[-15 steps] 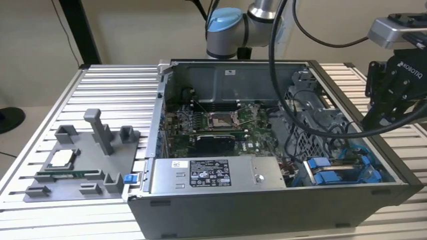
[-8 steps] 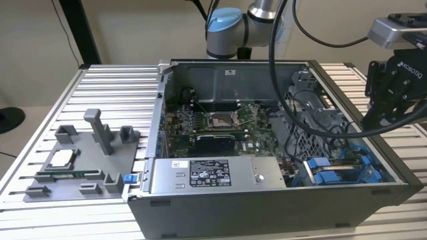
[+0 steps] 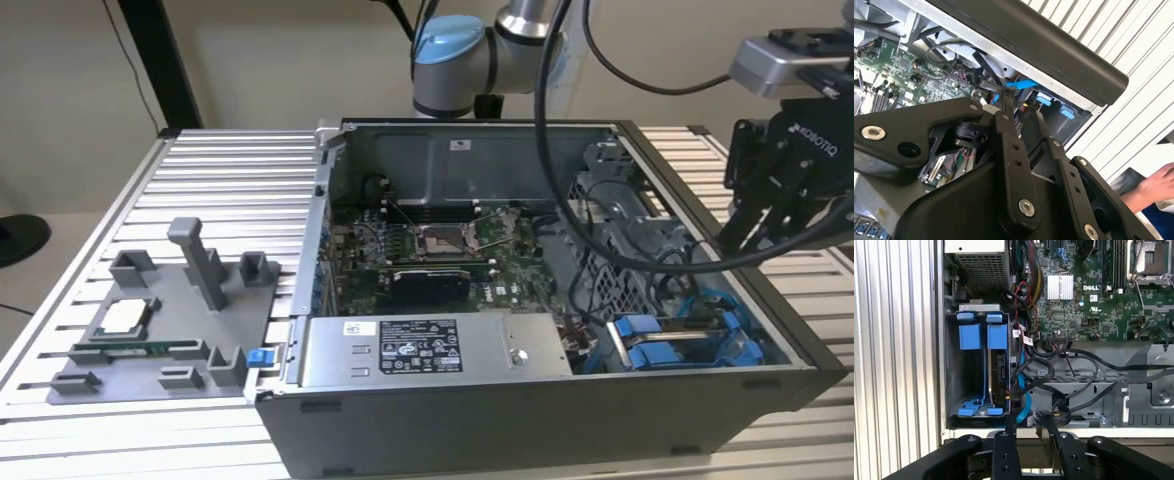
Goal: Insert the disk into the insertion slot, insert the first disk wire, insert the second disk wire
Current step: 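Insert the second disk wire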
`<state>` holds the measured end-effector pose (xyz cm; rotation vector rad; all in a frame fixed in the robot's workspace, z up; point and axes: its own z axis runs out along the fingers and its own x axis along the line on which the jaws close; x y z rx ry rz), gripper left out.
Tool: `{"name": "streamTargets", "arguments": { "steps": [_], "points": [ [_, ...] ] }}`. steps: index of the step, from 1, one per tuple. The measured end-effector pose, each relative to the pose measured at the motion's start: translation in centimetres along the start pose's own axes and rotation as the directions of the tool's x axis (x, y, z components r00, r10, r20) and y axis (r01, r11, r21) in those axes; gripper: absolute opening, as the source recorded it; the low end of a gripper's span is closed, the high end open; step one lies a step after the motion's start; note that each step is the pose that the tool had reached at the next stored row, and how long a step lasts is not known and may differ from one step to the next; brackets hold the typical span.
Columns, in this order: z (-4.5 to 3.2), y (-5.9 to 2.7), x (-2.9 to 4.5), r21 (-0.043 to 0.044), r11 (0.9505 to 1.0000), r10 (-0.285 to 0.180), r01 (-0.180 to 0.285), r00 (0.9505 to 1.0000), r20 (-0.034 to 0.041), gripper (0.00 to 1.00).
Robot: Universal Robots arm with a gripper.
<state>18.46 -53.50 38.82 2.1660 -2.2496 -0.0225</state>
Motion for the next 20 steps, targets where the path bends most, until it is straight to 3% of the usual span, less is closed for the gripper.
{"name": "streamTargets", "arguments": {
  "steps": [8,15,20],
  "points": [
    [-0.54,0.01,-0.43,0.0004,1.0000,0.000,0.000,1.0000,0.0000,1.00],
    [0.46,-0.24,-0.49,0.0016,0.9998,-0.020,0.020,0.9998,-0.0006,1.00],
    [0.61,-0.48,-0.51,0.0019,0.9991,-0.042,0.042,0.9991,-0.0012,1.00]
  ]
}}
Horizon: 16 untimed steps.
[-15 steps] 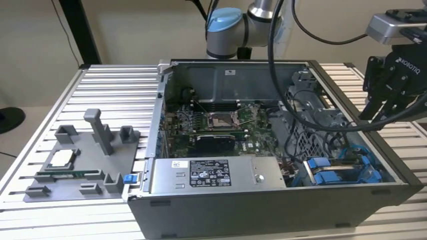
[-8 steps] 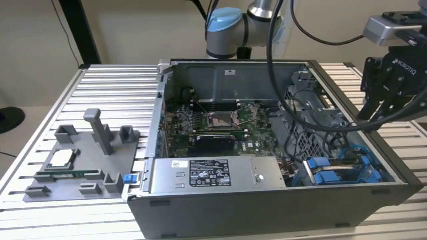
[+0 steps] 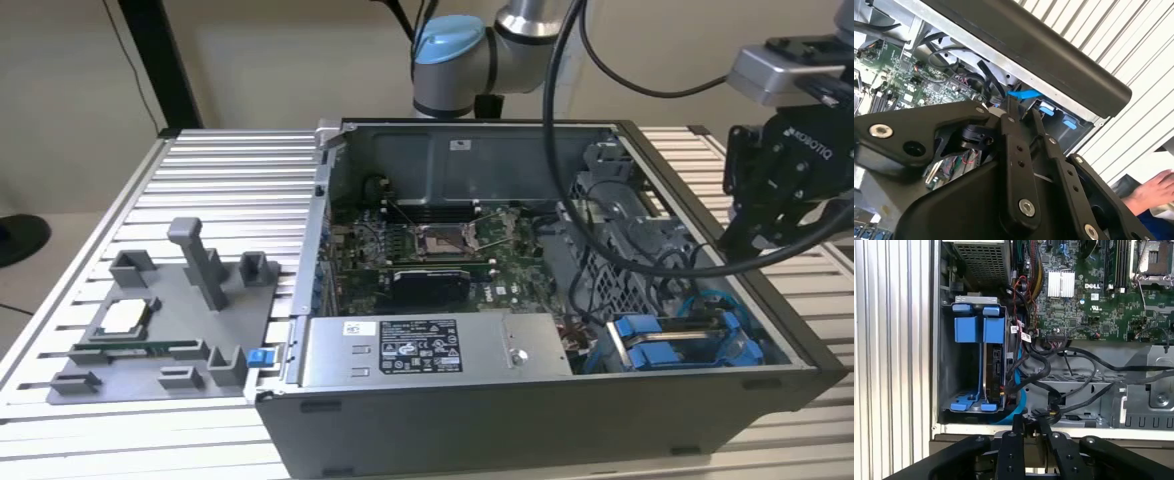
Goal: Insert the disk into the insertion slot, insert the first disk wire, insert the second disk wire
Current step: 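Insert the second disk wire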
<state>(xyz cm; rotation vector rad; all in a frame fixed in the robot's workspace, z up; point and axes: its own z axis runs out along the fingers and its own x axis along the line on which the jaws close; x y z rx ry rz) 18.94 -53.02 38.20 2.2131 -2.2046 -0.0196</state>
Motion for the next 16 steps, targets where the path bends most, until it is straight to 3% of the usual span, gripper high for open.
{"name": "streamTargets", "arguments": {
  "steps": [7,8,16],
  "points": [
    [0.01,-0.34,0.00,0.0001,0.9998,-0.018,0.018,0.9998,-0.0002,1.00],
    [0.01,-0.34,0.00,0.0002,0.9998,-0.018,0.018,0.9998,-0.0003,0.00],
    [0.02,-0.36,0.00,0.0002,0.9998,-0.018,0.018,0.9998,-0.0003,0.00]
  ]
}}
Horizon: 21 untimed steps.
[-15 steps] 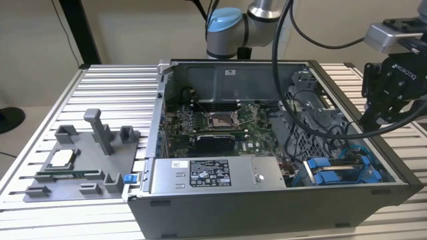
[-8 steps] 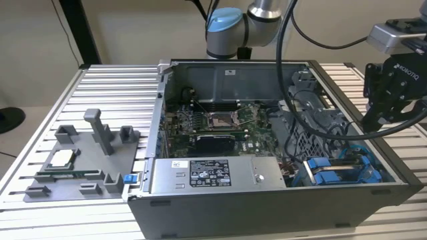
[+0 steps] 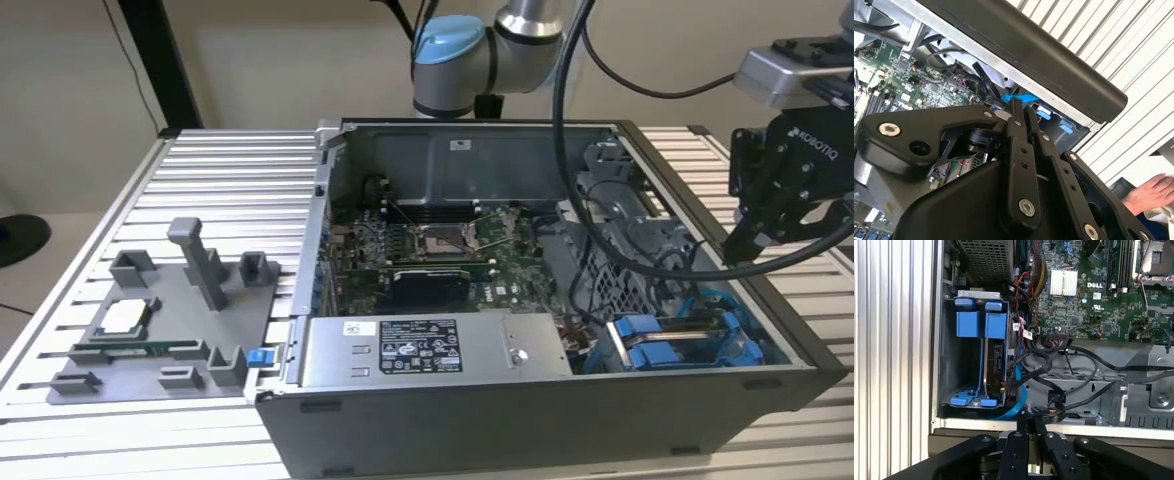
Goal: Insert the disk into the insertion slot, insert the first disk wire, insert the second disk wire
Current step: 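Insert the second disk wire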
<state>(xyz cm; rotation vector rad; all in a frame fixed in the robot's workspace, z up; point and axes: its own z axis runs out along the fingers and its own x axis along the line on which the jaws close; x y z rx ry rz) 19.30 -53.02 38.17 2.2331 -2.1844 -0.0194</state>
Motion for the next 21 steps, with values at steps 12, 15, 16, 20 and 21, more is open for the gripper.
{"name": "streamTargets", "arguments": {
  "steps": [12,15,16,20,21],
  "points": [
    [-0.19,0.37,-0.01,0.0002,1.0000,0.000,0.000,1.0000,0.0016,0.00],
    [-0.56,0.66,-0.01,0.0004,1.0000,0.000,0.000,1.0000,0.0035,0.00],
    [-0.73,0.76,-0.01,0.0005,1.0000,0.000,0.000,1.0000,0.0041,0.00],
    [-1.42,1.18,-0.01,0.0008,1.0000,0.000,0.000,1.0000,0.0068,0.00],
    [-1.62,1.29,-0.01,0.0009,1.0000,0.000,0.000,1.0000,0.0074,0.00]
  ]
}}
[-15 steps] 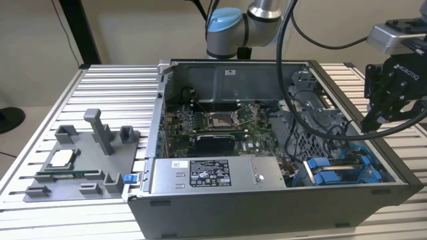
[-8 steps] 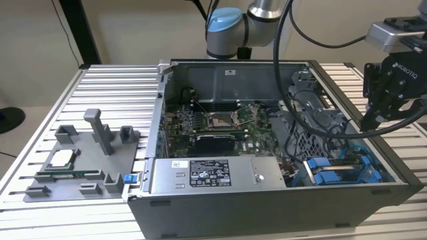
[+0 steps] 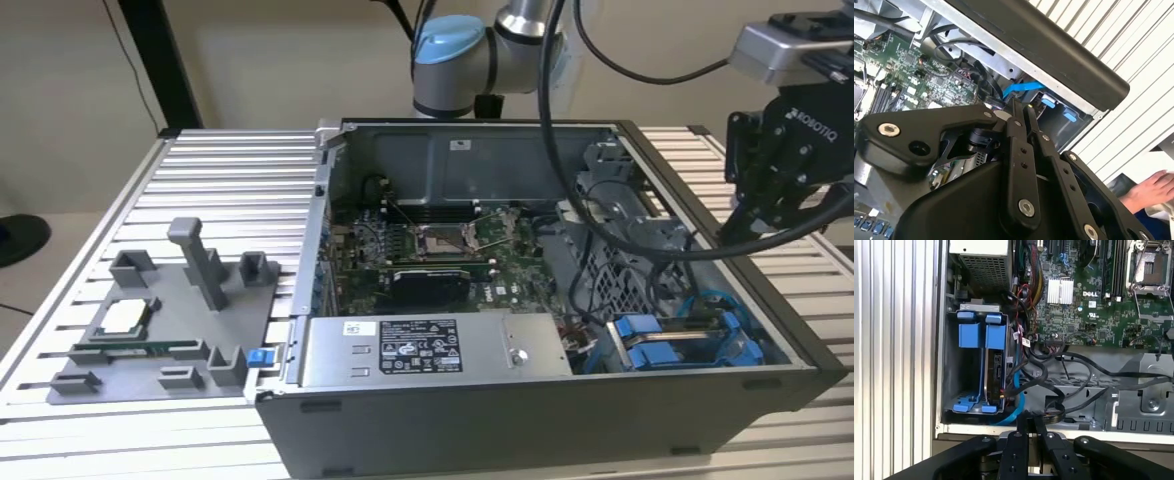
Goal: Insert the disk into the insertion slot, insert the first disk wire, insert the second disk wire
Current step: 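Insert the second disk wire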
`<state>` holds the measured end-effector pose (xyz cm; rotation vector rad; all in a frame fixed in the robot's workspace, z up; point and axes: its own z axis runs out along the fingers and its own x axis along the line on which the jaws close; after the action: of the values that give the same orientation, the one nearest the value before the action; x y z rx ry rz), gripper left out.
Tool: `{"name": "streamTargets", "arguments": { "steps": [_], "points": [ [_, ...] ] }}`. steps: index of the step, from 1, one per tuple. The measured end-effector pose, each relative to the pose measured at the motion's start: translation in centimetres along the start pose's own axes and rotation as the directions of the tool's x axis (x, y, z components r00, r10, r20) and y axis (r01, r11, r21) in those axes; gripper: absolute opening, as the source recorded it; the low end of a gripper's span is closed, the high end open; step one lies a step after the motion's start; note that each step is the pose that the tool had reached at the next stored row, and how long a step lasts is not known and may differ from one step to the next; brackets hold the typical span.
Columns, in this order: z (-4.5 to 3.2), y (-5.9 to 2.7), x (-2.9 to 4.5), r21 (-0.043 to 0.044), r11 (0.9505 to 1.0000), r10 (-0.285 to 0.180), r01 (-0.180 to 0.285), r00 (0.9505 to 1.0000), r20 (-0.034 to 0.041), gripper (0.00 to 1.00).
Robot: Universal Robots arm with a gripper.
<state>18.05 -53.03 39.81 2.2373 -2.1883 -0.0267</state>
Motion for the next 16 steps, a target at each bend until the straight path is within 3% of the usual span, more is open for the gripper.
{"name": "streamTargets", "arguments": {
  "steps": [4,13,16],
  "points": [
    [-0.50,0.72,0.00,0.0013,1.0000,0.000,0.000,1.0000,0.0017,0.00],
    [-0.44,4.68,0.28,0.0159,0.9999,0.000,0.000,1.0000,0.0014,0.00],
    [-0.17,5.57,0.54,0.0225,0.9997,0.000,0.000,1.0000,0.0021,0.00]
  ]
}}
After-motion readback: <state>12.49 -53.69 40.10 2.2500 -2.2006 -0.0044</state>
